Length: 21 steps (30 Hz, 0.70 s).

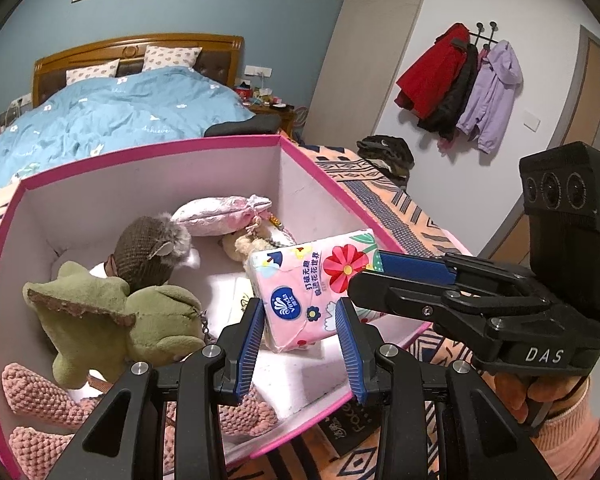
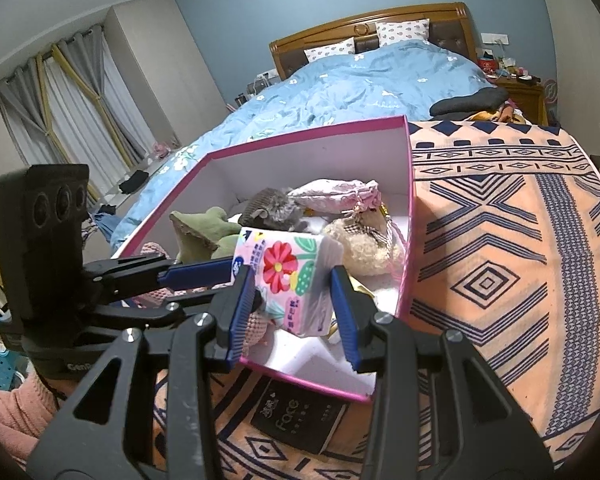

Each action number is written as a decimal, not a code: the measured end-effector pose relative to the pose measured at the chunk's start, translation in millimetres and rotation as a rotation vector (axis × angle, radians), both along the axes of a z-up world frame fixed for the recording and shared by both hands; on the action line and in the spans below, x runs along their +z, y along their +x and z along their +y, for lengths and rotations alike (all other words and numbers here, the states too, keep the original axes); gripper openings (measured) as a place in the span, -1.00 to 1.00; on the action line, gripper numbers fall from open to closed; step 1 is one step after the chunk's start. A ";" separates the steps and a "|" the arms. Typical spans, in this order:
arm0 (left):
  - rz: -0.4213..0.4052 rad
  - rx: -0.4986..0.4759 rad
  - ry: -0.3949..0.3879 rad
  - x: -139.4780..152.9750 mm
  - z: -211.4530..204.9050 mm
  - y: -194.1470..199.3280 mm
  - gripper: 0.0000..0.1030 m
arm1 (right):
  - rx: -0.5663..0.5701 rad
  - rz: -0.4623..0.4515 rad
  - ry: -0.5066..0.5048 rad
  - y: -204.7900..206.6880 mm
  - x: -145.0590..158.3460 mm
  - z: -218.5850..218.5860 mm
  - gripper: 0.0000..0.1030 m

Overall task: Organize objects
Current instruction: 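Open both grippers to release the pink floral pack into the box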

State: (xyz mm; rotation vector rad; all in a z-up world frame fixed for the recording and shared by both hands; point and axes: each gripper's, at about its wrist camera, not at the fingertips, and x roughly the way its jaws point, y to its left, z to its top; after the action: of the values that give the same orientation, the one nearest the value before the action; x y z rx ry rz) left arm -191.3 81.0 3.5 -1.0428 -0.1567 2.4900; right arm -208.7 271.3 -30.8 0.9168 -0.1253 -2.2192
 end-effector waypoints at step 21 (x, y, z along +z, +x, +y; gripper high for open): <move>0.087 0.032 -0.038 6.0 -3.8 27.2 0.06 | 0.010 0.073 -0.029 25.1 7.1 17.6 0.04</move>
State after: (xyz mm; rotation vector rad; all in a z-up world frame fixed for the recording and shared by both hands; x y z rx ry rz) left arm -164.1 77.2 9.5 -0.9513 -0.1013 2.5713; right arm -183.6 288.9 -23.6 0.8185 -0.1180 -2.2331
